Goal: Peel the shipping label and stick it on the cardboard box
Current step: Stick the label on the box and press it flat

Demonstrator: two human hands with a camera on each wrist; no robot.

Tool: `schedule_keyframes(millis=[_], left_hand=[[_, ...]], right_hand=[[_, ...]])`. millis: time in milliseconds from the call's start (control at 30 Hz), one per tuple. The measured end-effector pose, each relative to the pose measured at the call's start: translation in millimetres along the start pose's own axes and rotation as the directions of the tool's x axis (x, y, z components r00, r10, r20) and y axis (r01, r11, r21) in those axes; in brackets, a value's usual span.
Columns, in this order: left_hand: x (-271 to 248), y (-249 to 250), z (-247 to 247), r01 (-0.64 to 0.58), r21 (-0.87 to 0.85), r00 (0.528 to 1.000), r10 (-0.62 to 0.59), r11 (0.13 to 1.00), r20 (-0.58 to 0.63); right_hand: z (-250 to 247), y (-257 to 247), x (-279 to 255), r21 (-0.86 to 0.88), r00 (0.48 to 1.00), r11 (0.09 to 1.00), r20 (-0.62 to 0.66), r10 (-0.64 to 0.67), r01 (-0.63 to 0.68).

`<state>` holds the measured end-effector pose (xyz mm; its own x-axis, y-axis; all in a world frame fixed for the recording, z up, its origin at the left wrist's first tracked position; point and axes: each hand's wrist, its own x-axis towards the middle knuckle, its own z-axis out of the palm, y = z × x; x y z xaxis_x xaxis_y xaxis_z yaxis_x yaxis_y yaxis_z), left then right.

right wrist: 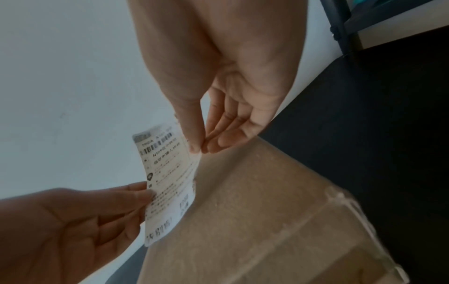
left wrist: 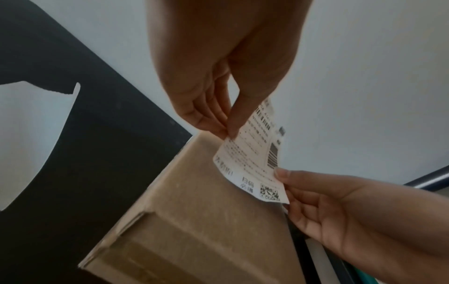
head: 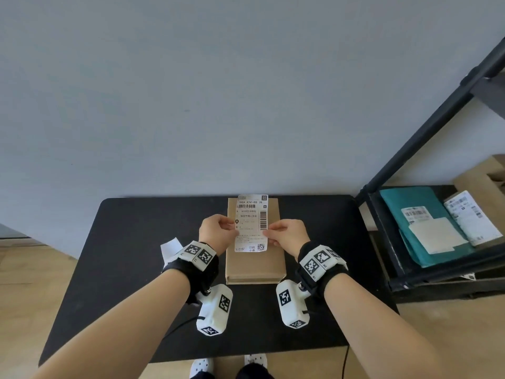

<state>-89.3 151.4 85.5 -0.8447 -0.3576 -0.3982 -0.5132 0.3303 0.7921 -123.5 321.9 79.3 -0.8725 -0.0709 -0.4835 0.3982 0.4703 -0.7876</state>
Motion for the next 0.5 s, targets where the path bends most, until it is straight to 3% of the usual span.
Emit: schedule_keyframes(millis=[133,500], left_hand=[[4.1,-7.9,7.7,0.052,0.013,0.998,-0.051,0.999,-0.044],[0.8,-9.0,18.7,0.004,0.06,0.997,0.0,0.998,-0.076]], right_hand=[[4.5,5.5,9.4,-0.069,1.0,0.998,0.009,-0.01,0.011],[5.9,7.8,7.9,-0.26,0.997,0.964,-0.04,-0.063,0.05]])
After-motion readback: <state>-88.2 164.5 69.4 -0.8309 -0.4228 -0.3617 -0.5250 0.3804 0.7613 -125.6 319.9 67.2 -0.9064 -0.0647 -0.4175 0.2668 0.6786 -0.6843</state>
